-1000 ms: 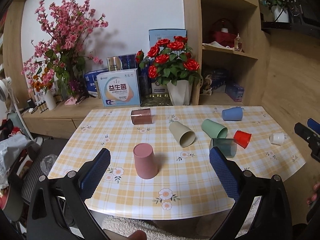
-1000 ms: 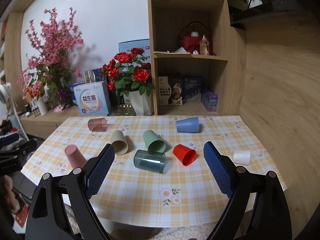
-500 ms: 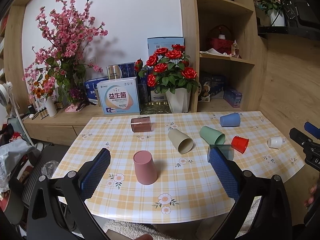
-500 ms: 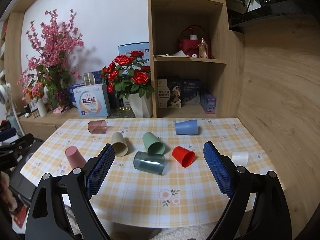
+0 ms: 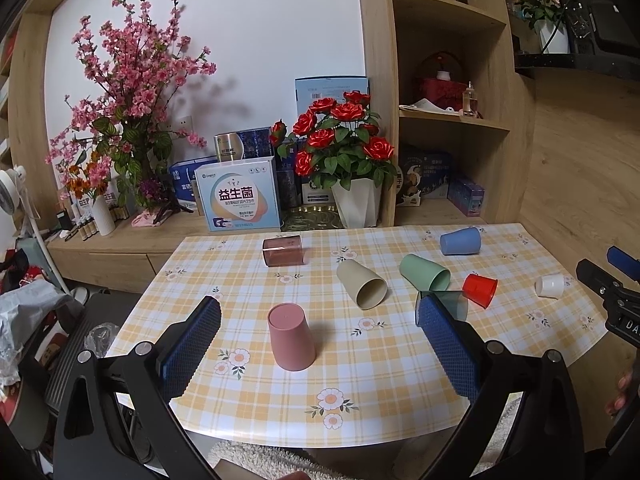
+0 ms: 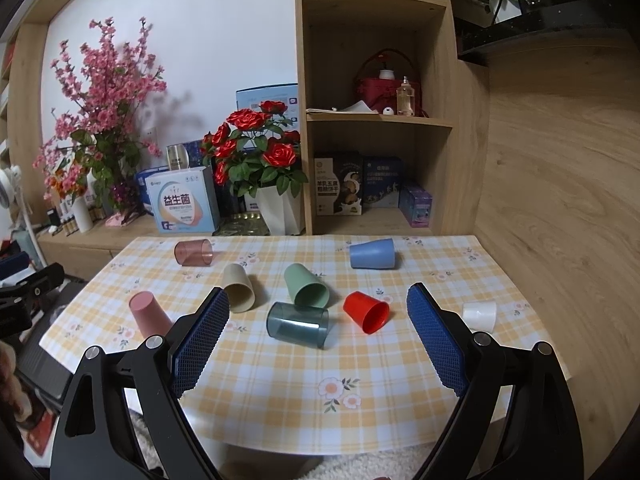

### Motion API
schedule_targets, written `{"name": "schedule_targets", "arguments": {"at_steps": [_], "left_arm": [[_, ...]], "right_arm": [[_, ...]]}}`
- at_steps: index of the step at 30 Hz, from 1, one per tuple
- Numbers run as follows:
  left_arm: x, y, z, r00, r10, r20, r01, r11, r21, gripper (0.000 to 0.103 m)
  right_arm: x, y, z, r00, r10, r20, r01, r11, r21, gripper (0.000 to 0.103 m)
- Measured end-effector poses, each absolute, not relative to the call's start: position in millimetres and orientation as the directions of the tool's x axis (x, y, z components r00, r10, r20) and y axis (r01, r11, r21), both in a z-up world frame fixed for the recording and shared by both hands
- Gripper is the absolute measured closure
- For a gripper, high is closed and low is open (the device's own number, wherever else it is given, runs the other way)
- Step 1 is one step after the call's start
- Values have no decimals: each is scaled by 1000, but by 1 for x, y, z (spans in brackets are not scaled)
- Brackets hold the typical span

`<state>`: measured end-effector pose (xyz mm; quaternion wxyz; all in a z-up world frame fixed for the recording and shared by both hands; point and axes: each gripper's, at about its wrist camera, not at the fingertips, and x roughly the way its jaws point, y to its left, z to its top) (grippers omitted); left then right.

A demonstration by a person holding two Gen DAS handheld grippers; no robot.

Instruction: Flip cup upside down

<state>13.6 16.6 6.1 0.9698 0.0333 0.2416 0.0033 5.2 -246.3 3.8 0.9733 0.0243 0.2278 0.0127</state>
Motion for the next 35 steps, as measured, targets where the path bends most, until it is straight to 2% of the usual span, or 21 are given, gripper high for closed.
{"name": "schedule_targets", "arguments": {"at_steps": [35], "left_arm": [[17, 19, 2, 872, 29, -488, 6, 998, 70, 6]], "right_arm": [[8, -248, -4, 886, 37, -462, -11, 998, 58, 16]]}}
